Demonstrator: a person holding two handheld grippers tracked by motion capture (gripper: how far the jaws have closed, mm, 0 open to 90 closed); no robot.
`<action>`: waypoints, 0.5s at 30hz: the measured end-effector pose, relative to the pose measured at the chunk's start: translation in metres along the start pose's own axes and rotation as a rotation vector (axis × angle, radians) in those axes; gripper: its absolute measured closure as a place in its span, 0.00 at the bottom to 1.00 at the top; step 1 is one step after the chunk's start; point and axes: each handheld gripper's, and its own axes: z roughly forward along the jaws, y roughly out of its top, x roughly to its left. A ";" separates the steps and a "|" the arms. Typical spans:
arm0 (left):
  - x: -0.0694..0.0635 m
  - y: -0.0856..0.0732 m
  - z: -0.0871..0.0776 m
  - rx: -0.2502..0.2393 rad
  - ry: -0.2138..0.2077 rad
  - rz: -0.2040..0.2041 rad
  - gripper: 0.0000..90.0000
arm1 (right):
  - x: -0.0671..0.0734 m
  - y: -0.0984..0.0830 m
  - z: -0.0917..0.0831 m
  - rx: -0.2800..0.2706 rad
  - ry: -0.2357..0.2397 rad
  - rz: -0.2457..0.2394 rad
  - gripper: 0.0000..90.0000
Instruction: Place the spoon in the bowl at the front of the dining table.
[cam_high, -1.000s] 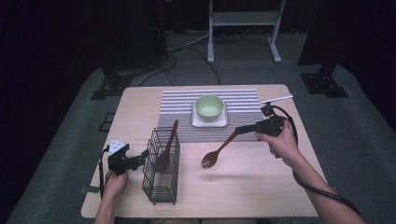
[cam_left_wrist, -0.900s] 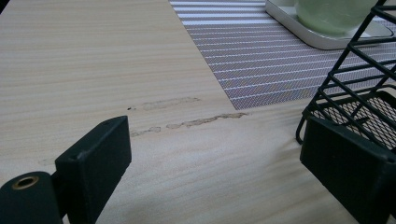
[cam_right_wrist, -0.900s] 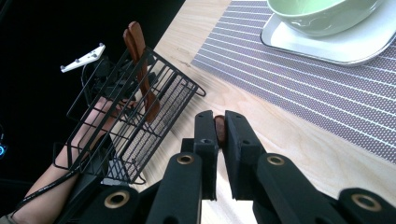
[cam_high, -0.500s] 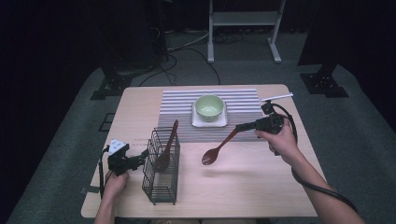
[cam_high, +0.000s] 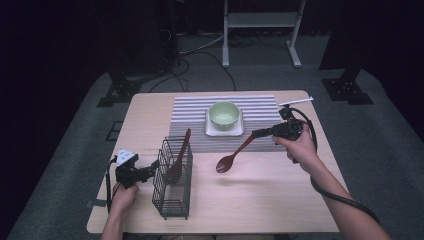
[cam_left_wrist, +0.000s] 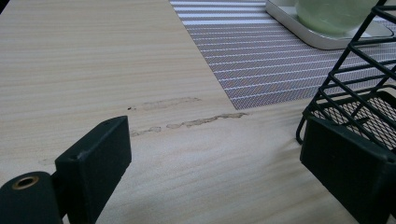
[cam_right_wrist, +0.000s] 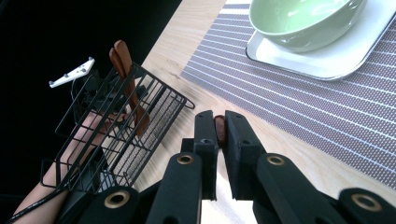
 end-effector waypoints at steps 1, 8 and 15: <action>0.000 0.000 0.000 0.000 0.000 0.000 0.09 | 0.000 0.001 0.000 -0.001 0.000 0.002 0.92; 0.000 0.000 0.000 0.002 -0.001 0.000 0.09 | -0.001 0.005 0.002 -0.005 -0.009 0.004 0.92; 0.000 0.000 0.000 0.002 -0.001 0.000 0.09 | -0.002 0.009 0.005 -0.007 -0.013 0.003 0.92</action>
